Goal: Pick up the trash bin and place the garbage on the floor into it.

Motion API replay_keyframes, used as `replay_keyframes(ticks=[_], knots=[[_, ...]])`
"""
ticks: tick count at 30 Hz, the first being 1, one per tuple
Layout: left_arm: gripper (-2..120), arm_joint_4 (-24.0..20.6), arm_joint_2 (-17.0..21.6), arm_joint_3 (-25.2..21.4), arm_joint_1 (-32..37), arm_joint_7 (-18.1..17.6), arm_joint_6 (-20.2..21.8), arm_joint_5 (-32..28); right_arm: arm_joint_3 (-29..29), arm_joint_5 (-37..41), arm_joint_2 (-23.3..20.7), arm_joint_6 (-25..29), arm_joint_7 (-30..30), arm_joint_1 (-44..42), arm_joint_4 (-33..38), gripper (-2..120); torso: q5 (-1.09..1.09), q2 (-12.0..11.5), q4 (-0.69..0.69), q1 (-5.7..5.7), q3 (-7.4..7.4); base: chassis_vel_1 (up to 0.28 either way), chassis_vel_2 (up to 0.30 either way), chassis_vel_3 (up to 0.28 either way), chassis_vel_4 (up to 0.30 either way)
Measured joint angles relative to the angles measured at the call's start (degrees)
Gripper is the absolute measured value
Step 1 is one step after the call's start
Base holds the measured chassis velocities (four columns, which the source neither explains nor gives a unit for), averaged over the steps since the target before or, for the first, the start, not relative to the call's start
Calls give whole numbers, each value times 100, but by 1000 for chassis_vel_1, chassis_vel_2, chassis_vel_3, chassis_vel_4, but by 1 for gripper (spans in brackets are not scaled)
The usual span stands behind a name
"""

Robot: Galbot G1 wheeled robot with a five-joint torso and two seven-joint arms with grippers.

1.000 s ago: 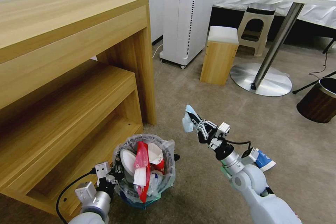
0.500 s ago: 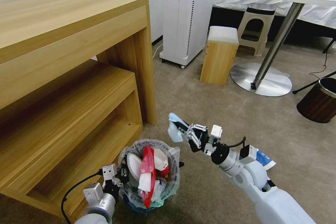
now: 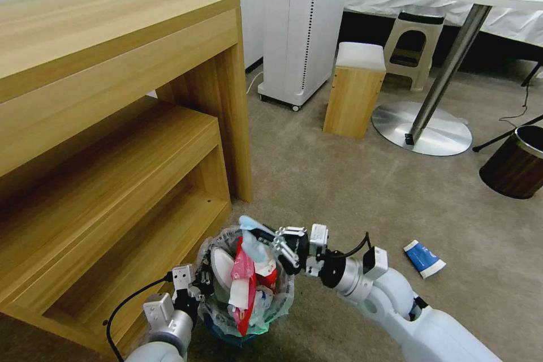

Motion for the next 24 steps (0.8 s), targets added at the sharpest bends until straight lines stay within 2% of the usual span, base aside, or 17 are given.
replay_keyframes(ticks=[9, 24], knots=[[1, -34, -48, -16, -26, -9, 20, 1, -380, -198, -166, -109, 182, 90, -39, 0, 0, 0, 0, 0, 0, 0, 0, 0, 0], [1, -231, -85, 18, 49, -17, 33, 5, -316, -579, -192, -140, 267, -12, -307, 0, 0, 0, 0, 0, 0, 0, 0, 0, 0]])
